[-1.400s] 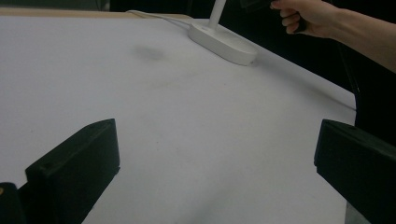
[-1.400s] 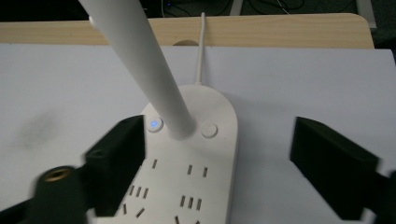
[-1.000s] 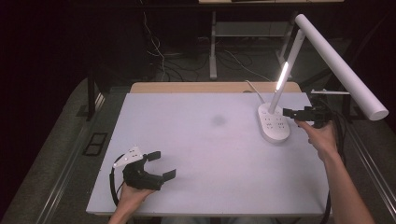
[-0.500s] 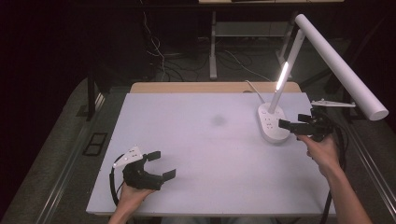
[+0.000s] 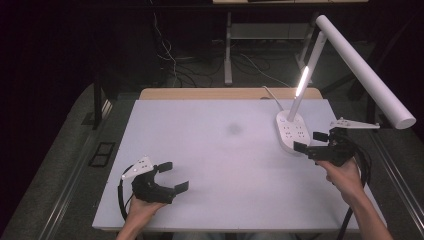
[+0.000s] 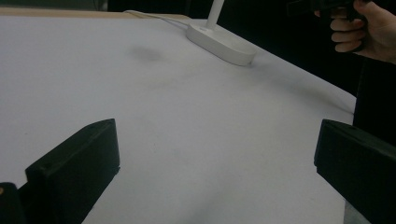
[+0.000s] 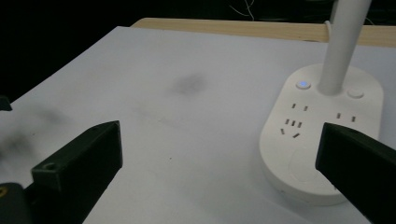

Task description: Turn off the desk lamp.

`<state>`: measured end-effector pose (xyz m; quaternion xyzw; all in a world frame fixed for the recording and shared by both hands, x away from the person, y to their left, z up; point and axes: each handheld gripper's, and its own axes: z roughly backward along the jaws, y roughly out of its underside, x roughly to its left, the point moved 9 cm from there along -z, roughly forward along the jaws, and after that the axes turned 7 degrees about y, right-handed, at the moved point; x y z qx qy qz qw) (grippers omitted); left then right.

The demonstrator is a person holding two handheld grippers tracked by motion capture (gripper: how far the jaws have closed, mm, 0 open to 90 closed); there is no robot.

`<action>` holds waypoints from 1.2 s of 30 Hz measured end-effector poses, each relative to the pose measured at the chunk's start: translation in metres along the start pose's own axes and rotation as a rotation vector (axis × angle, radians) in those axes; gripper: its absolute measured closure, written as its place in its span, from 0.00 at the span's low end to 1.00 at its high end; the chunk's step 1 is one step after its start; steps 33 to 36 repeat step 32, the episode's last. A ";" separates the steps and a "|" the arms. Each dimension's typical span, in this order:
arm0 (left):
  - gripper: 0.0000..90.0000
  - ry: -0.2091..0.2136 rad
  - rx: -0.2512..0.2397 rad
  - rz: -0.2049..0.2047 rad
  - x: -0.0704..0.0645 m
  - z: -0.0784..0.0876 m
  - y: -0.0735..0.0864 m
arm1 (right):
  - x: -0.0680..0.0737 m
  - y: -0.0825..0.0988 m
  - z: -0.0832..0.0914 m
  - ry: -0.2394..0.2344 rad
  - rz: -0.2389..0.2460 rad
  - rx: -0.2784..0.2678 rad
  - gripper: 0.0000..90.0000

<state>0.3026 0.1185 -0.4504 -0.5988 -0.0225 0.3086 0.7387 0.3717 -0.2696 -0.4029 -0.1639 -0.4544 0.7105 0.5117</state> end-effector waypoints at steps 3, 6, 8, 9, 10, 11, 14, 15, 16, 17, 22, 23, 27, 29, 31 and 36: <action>0.00 -0.001 -0.002 0.002 0.000 0.000 0.000 | 0.007 0.006 0.000 -0.013 0.012 0.002 0.01; 0.00 -0.001 -0.005 0.002 0.000 0.000 -0.001 | 0.014 0.012 0.001 -0.012 0.025 0.002 0.01; 0.00 -0.001 -0.003 0.001 0.000 0.000 0.000 | 0.017 0.018 0.001 -0.006 0.041 0.000 0.01; 0.00 -0.002 -0.002 0.001 0.000 0.000 0.000 | 0.020 0.021 0.001 -0.013 0.043 -0.001 0.01; 0.00 -0.001 -0.002 0.000 0.000 0.001 0.000 | 0.022 0.023 0.002 -0.020 0.046 -0.008 0.01; 0.00 -0.001 -0.001 0.000 0.000 0.001 0.000 | 0.024 0.026 0.002 -0.029 0.044 -0.013 0.01; 0.00 -0.002 0.001 -0.001 0.000 0.001 0.000 | 0.031 0.034 0.004 -0.060 0.039 -0.026 0.01; 0.00 -0.001 0.001 -0.001 0.000 0.000 0.000 | 0.034 0.037 0.004 -0.066 0.036 -0.028 0.01; 0.00 -0.002 0.003 -0.002 0.000 0.000 0.000 | 0.037 0.041 0.004 -0.073 0.035 -0.024 0.01; 0.00 -0.001 0.004 -0.005 0.000 0.000 0.000 | 0.039 0.044 0.003 -0.081 0.046 -0.027 0.01; 0.00 0.001 0.005 -0.007 0.000 0.000 0.000 | 0.052 0.058 0.001 -0.107 0.067 -0.027 0.01; 0.00 0.002 0.006 -0.008 0.000 0.001 0.000 | 0.054 0.062 0.000 -0.110 0.070 -0.025 0.01; 0.00 0.002 0.007 -0.009 0.000 0.001 0.000 | 0.059 0.080 -0.005 -0.118 0.092 -0.002 0.01; 0.00 0.002 0.009 -0.008 0.000 0.000 0.001 | 0.059 0.087 -0.007 -0.120 0.091 0.001 0.01; 0.00 0.003 0.008 -0.005 0.000 0.000 0.000 | 0.060 0.092 -0.008 -0.118 0.103 0.015 0.01; 0.00 0.003 0.008 -0.004 0.000 0.000 0.000 | 0.060 0.093 -0.008 -0.117 0.108 0.016 0.01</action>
